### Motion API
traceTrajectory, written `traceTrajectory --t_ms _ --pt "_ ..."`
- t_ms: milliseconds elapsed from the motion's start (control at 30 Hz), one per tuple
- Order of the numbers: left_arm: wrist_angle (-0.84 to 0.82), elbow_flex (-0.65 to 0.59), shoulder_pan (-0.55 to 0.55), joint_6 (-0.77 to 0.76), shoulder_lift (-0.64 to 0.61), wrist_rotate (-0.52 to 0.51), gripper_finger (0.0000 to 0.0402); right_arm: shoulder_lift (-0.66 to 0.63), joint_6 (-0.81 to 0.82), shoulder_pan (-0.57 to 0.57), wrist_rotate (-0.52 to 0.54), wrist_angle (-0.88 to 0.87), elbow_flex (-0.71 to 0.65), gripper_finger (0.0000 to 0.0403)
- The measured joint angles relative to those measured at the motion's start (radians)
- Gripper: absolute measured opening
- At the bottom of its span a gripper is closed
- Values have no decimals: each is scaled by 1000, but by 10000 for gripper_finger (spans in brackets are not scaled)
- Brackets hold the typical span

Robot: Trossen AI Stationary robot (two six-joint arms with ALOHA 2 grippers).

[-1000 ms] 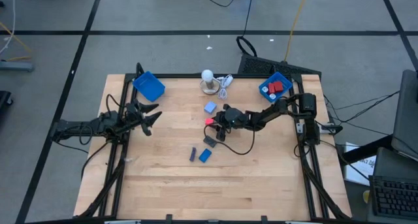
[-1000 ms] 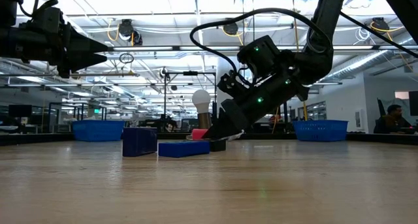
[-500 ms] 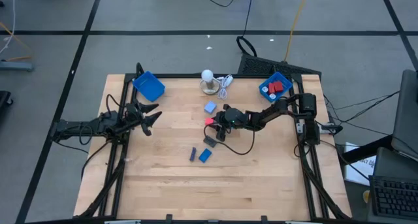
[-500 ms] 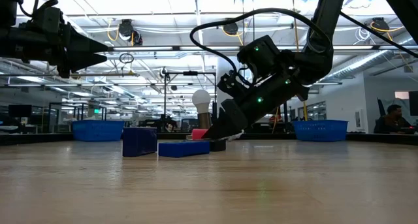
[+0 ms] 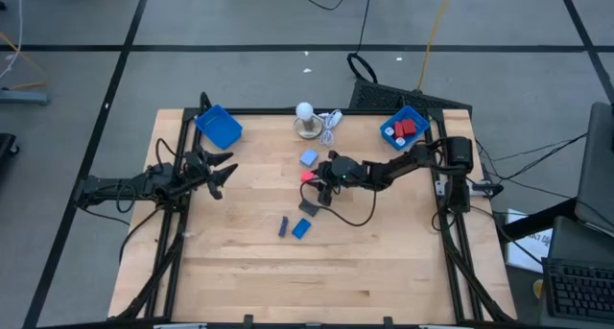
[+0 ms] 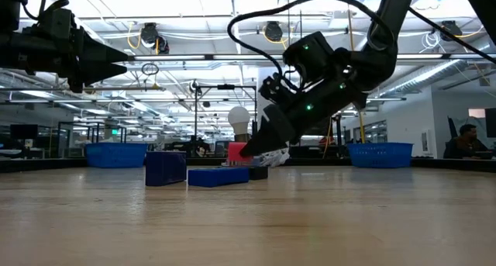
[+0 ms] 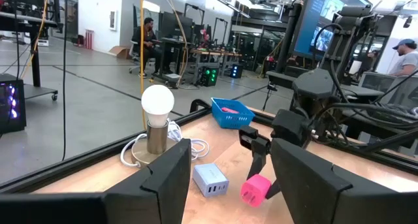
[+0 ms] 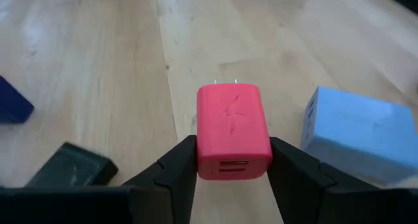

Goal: Pick & Place Office items
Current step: Put the pink charger adapter into the right blue bin

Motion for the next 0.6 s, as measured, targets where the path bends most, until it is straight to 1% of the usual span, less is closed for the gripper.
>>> traceTrajectory --t_ms 300,600 --pt "0 0 0 0 0 0 214 -63 26 0 1 -74 0 151" --pt "0 0 0 0 0 0 214 -224 63 0 0 -273 -1 147"
